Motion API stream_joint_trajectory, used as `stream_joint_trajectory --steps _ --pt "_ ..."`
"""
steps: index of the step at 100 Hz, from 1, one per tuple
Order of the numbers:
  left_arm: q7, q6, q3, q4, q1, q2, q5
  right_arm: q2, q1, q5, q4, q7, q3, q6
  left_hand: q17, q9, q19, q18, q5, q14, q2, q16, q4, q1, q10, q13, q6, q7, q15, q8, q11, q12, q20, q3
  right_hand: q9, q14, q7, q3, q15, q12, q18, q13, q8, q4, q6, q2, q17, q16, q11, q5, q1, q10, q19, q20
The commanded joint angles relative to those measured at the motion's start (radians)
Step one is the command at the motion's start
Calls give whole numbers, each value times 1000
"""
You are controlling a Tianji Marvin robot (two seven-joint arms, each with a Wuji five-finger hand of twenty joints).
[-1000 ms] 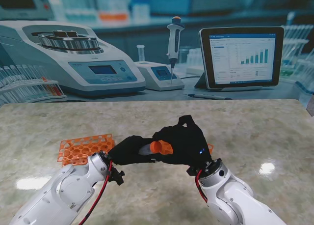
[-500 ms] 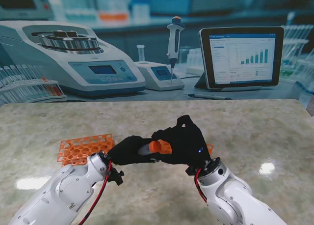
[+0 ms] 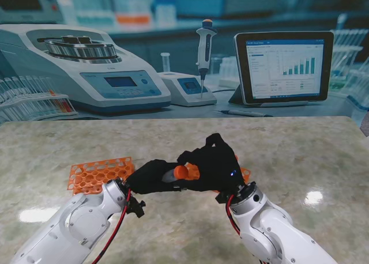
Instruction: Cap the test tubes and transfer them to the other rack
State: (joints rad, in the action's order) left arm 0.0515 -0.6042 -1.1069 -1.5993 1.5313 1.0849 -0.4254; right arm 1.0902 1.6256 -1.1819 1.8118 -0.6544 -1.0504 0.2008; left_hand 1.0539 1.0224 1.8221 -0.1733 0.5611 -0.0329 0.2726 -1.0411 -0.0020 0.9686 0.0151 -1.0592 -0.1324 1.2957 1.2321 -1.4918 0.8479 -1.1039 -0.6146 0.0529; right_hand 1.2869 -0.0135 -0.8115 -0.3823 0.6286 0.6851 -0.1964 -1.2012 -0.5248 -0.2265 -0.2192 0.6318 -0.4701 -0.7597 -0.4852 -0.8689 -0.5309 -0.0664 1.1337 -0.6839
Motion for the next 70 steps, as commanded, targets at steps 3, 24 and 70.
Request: stream_joint_trajectory --steps 3,24,70 --pt "7 -9 8 -17 5 3 -3 9 -5 5 -12 12 6 -17 32 0 163 103 31 24 -31 -22 -9 35 -28 -24 -56 35 36 -42 -3 0 -13 20 45 -23 -138 -104 32 1 20 -46 -40 33 -168 -108 -4 -21 -21 -147 -112 -29 32 -22" --pt "6 -9 9 -17 5 3 -3 14 -21 19 -28 10 18 -41 32 0 163 103 31 24 -30 -22 -10 35 -29 -24 -56 36 36 -41 -2 0 -13 21 61 -27 -94 -100 64 6 24 -61 -111 38 -173 -121 -17 -19 -54 -200 -74 -39 48 -18" --pt "6 -7 8 -19 6 3 -2 27 -40 49 -52 -15 36 -76 32 1 163 103 31 24 -29 -22 -10 35 -30 -23 -55 36 35 -41 -2 0 -13 23 94 -33 -57 -118 113 24 31 -88 -235 56 -181 -173 -41 -22 -105 -306 34 -56 71 -12"
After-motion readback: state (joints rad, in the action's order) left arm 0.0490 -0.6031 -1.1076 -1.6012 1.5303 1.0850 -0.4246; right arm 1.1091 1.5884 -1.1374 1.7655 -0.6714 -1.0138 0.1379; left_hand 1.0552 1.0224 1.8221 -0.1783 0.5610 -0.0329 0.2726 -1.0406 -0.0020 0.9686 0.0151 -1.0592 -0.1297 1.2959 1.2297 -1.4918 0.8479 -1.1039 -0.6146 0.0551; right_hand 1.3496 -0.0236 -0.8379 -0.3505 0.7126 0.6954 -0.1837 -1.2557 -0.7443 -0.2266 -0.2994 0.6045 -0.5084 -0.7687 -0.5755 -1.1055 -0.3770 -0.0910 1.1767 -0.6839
